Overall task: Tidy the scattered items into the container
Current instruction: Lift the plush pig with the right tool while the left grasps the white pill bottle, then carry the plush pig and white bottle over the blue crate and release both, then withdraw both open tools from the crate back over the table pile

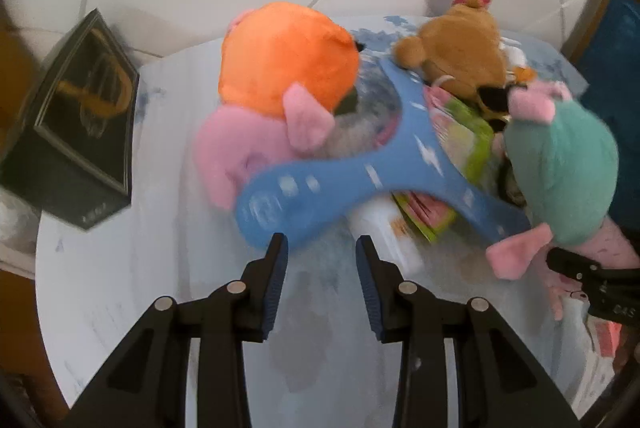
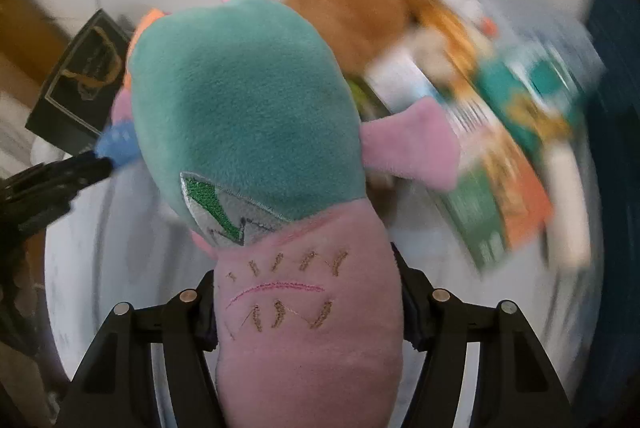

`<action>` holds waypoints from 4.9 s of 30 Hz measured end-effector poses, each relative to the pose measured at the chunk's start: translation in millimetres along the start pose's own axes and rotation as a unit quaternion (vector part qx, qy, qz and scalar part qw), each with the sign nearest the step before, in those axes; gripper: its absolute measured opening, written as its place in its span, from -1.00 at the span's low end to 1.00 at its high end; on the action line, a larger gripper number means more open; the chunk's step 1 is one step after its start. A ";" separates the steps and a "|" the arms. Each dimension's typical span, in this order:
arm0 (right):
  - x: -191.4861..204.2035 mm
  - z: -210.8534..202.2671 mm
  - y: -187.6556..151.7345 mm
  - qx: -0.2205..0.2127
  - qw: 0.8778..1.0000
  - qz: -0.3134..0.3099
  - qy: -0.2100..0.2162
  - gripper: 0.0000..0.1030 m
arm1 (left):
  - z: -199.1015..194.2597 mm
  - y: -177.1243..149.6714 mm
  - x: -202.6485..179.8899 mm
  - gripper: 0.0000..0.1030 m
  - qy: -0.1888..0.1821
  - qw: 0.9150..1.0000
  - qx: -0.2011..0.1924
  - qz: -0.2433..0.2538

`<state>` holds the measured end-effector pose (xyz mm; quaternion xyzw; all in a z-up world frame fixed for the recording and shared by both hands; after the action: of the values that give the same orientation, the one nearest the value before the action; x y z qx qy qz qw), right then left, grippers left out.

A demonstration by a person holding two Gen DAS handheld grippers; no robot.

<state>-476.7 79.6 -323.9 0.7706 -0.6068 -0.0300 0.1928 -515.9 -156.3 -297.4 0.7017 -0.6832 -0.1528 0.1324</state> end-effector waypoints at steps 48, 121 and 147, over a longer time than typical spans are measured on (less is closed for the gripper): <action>19.8 -73.0 -114.9 -0.043 0.998 -0.034 -0.029 0.29 | -100.4 -159.7 -33.8 0.00 0.000 0.996 -0.056 -0.063; -395.0 -433.2 -228.7 -0.204 0.966 0.015 -0.156 0.99 | -303.2 -205.7 -590.1 0.75 -0.030 0.985 -0.140 0.096; -136.4 -393.7 -191.6 -0.217 0.962 -0.148 -0.073 0.99 | -355.0 -262.8 -324.4 0.75 0.067 0.974 -0.194 -0.092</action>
<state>-225.2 347.7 -49.7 0.7872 -0.4768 -0.2458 0.3042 -140.6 167.9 -64.2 0.7309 -0.5630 -0.2462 0.2969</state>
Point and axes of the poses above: each gripper's, at about its wrist camera, not at the fingertips, and z roughly the way its jaws point, x to its left, y to its top, the point moved 8 cm from there along z, roughly the way its jaws point, and after that the axes turned 8 degrees about -z, right-handed, at the moved point
